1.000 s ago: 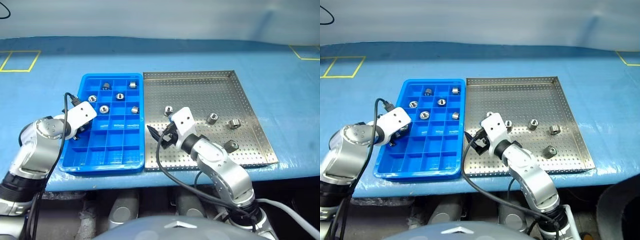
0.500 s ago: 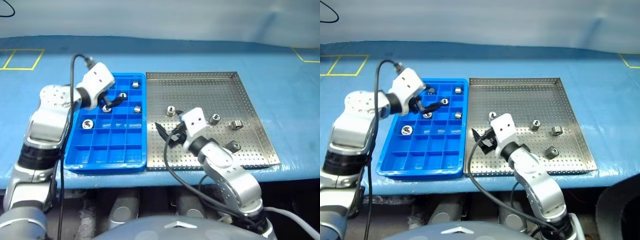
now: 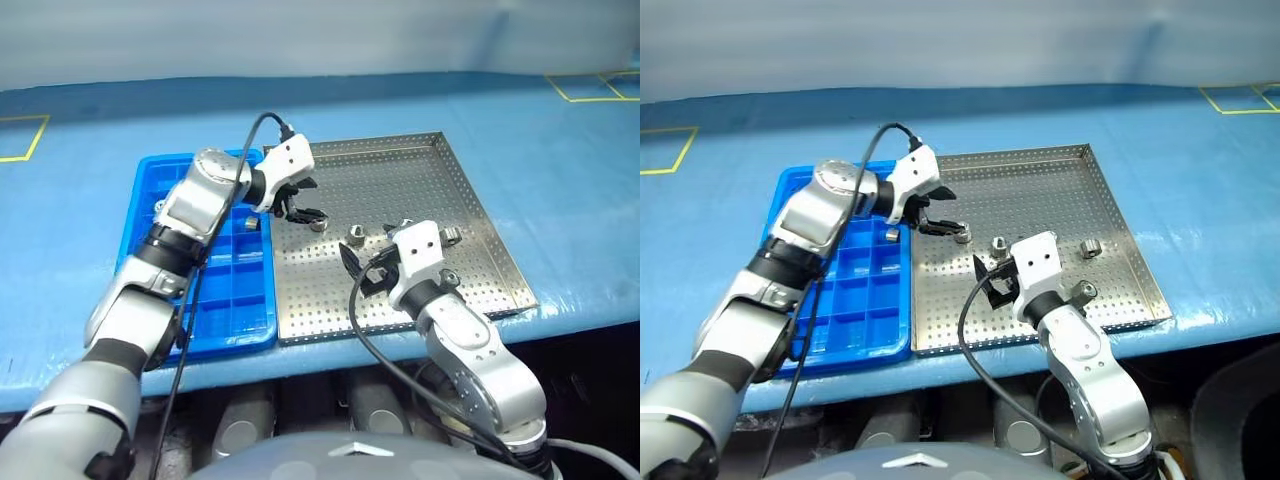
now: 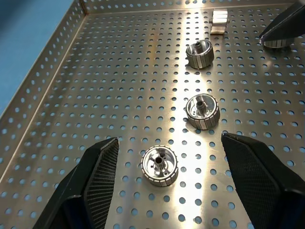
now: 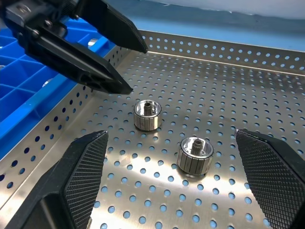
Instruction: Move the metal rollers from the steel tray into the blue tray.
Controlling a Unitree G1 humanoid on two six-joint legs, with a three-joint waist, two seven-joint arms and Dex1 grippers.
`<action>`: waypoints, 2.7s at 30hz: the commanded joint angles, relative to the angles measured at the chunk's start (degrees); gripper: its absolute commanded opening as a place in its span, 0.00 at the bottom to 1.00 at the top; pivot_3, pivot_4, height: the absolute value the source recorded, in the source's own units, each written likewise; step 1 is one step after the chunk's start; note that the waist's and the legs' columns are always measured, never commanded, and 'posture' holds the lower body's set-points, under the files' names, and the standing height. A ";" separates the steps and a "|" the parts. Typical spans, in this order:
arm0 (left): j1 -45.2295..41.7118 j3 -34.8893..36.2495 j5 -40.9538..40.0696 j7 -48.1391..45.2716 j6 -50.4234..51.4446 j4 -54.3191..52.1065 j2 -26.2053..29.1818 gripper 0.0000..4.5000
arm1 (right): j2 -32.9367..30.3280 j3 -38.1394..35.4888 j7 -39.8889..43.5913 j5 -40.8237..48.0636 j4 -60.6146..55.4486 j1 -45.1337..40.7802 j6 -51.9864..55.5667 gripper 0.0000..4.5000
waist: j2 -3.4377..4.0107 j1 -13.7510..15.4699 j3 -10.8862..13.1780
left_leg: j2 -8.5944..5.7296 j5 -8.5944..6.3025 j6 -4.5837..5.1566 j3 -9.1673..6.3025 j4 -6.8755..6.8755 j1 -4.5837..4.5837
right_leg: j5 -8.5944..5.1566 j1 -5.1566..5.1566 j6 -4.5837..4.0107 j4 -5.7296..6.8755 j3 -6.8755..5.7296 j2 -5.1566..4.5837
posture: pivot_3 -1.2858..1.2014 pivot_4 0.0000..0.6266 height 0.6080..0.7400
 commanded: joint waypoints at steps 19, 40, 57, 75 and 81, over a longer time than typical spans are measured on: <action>-6.55 -0.46 10.60 6.43 -16.78 31.51 -9.56 0.70 | 0.83 0.05 -1.40 -1.35 -3.48 1.91 -0.98 1.00 | -0.01 -1.38 0.00 | 0.01 -0.18 0.31 0.47 0.19 0.00 | 0.13 -0.05 0.25 -0.06 0.34 -0.02 | 0.43 0.24 1.00; 22.05 22.11 -0.77 7.24 8.34 -33.19 16.24 0.38 | -3.00 5.11 9.36 -0.27 8.32 -5.89 -4.03 1.00 | 0.02 0.37 0.02 | 0.08 -0.23 0.24 0.49 0.05 0.02 | 0.11 -0.23 0.15 0.02 0.39 -0.20 | 0.53 0.24 1.00; 59.91 41.58 -8.58 17.05 32.69 -71.12 20.42 0.38 | -1.59 15.16 22.48 -0.17 19.54 -17.24 -13.51 1.00 | -0.04 6.70 0.06 | 0.08 -0.19 -0.08 0.02 -0.04 0.05 | -0.25 -0.08 -0.41 -0.02 0.02 -0.11 | 0.60 0.24 1.00; 54.84 29.62 -9.50 22.33 30.46 -62.51 23.27 0.38 | -0.53 16.49 21.53 -1.33 17.81 -15.53 -13.26 1.00 | -0.01 6.40 0.08 | 0.09 -0.05 -0.42 -0.46 -0.22 0.11 | -0.36 0.01 -0.59 0.05 -0.37 0.01 | 0.56 0.24 1.00; 53.23 28.90 -12.49 19.16 30.50 -62.11 24.98 0.83 | -0.98 14.96 19.46 -1.48 15.03 -13.47 -12.16 1.00 | 0.00 6.14 0.09 | 0.09 -0.10 -0.49 -0.49 -0.28 0.10 | -0.35 -0.03 -0.58 0.04 -0.43 -0.02 | 0.54 0.24 1.00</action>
